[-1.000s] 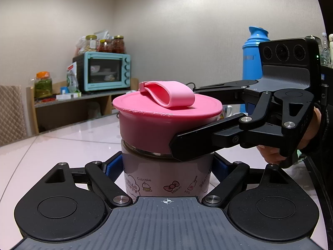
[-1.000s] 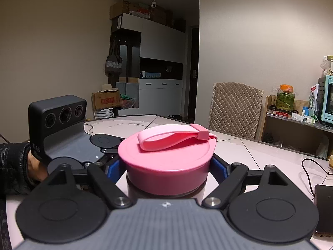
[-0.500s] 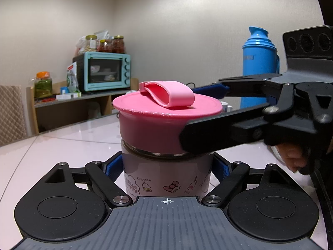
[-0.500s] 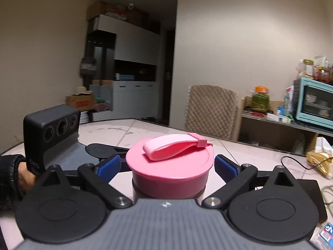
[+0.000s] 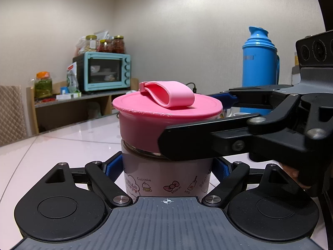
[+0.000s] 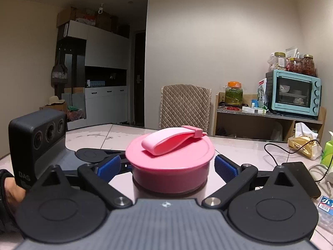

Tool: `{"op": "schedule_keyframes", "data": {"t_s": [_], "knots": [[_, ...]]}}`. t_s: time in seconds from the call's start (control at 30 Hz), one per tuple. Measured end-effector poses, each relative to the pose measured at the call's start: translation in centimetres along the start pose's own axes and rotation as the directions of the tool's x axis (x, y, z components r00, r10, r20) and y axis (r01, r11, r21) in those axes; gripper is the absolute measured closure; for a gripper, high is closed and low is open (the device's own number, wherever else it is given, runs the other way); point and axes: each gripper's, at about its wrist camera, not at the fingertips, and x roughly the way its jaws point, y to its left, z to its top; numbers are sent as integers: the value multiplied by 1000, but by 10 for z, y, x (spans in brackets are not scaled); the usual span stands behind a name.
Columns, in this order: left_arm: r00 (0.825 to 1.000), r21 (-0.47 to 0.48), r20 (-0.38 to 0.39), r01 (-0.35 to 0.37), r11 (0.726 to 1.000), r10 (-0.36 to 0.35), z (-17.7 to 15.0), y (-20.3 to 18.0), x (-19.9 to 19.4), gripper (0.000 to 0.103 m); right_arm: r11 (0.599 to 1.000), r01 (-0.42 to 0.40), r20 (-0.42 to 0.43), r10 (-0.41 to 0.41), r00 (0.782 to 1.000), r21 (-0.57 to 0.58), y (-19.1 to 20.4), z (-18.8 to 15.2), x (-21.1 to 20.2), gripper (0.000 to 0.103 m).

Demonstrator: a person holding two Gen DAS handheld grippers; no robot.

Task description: Unscrew bottle cap and pour

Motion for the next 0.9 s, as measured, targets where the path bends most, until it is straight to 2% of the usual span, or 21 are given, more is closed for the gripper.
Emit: {"op": "schedule_keyframes", "data": {"t_s": [0.3,0.7,0.9], "knots": [[1000,0,0,0,1000,0,0,0,0,13,995,97,-4,-97,995,27,13,1,0,5],[1000,0,0,0,1000,0,0,0,0,13,988,155,-3,-155,988,26,24,0,2,7],[1000,0,0,0,1000,0,0,0,0,13,986,163,-10,-163,987,21,28,0,4,16]]}}
